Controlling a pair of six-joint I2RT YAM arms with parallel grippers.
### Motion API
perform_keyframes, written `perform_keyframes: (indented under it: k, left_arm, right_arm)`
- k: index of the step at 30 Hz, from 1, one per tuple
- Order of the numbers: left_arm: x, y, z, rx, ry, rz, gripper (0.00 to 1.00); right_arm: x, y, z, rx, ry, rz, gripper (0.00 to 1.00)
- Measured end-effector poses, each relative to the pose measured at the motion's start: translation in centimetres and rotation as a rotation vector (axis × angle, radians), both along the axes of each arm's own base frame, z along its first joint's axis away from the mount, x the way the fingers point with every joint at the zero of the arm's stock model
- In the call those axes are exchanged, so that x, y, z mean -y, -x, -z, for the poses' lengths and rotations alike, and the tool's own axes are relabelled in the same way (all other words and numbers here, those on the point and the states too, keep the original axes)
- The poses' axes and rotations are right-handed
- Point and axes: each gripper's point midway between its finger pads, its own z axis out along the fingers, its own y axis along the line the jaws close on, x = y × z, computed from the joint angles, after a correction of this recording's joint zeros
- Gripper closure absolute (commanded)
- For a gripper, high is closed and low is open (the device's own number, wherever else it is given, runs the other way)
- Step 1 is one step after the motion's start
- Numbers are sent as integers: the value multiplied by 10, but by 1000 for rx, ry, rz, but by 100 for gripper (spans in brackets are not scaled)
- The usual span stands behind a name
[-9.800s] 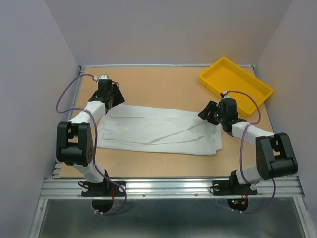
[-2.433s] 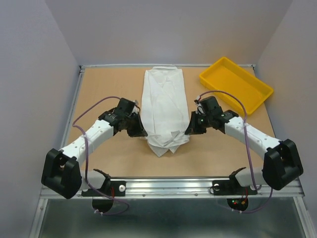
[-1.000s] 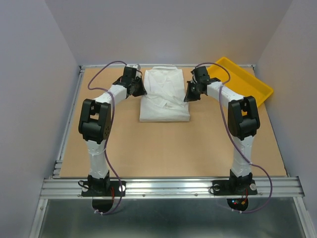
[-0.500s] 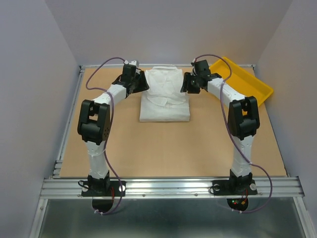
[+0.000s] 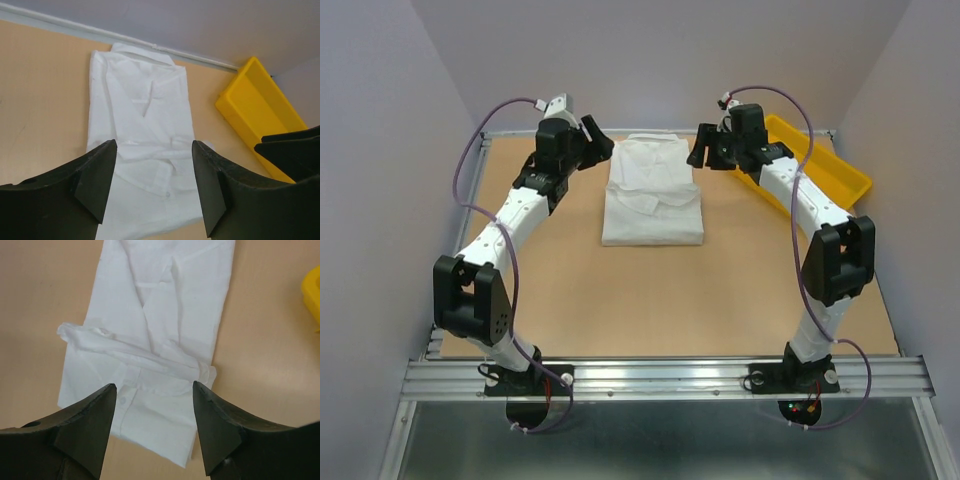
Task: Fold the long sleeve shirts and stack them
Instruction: Fold the shirt
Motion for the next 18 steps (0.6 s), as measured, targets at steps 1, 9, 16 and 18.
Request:
perform_keyframes:
  k: [1,9,16,18]
  left_arm:
    - [1,5,2,-4,3,0,33]
    - [45,56,115,-246,-51,87,45]
    - [49,74,177,-386,-81,74,46]
    - [48,73,183,-401,-82,64,46]
  right_arm:
    - [-1,4,0,5,-2,-15,35]
    - [-9,40,86,-144,71,-181,45]
    - [-13,43,134,-204,119,-262,50]
    - [-14,43,144,-218,124,-281,51]
